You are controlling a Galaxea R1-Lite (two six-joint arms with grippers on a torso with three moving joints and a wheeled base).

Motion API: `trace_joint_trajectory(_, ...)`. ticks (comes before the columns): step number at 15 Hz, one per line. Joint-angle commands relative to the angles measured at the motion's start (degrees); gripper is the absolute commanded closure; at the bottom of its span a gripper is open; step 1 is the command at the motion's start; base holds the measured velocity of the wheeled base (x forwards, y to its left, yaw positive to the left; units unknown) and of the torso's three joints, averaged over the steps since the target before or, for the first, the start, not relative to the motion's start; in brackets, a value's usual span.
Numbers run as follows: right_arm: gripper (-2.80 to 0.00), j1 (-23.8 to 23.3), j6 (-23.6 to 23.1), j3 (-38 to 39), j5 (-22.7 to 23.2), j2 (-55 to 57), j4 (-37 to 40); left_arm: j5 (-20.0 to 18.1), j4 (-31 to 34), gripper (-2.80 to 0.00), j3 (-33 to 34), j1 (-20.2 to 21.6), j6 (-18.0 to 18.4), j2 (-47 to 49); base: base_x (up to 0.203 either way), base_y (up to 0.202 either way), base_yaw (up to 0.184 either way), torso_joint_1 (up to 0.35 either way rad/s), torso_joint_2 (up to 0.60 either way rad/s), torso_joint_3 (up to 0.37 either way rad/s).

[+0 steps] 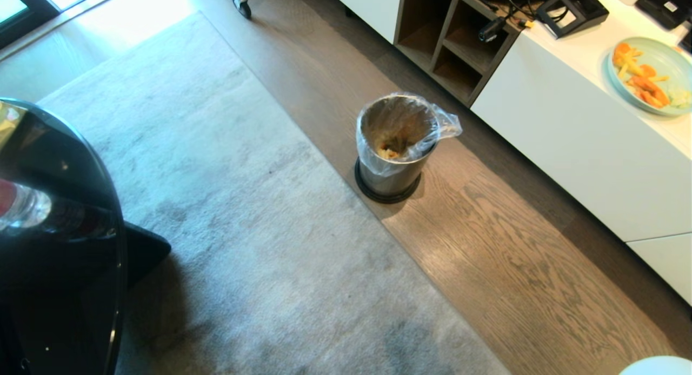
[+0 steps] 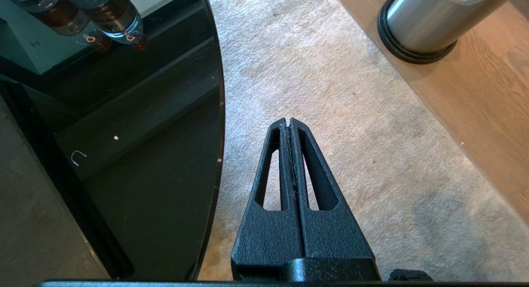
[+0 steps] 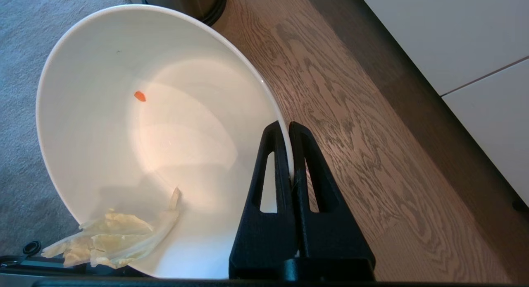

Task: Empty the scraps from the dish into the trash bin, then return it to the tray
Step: Put the bowl back to the table

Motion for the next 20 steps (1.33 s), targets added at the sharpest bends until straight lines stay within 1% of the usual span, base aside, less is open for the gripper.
trace_joint_trajectory(1, 0.00, 0.00, 0.02, 0.00, 0.03, 0.05, 0.04, 0.02, -0.07, 0.00, 0.00, 0.00, -0.04, -0.02, 0.000, 0.000, 0.000, 0.000, 0.00, 0.000)
trace_joint_trajectory(13, 0.00, 0.00, 0.02, 0.00, 0.03, 0.05, 0.04, 0.02, 0.02, 0.00, 0.00, 0.00, -0.13, -0.02, 0.000, 0.000, 0.000, 0.000, 0.00, 0.000)
trace_joint_trajectory(20, 0.00, 0.00, 0.02, 0.00, 0.03, 0.05, 0.04, 0.02, -0.03, 0.00, 0.00, 0.00, -0.04, -0.02, -0.178, 0.000, -0.001, 0.004, 0.00, 0.004)
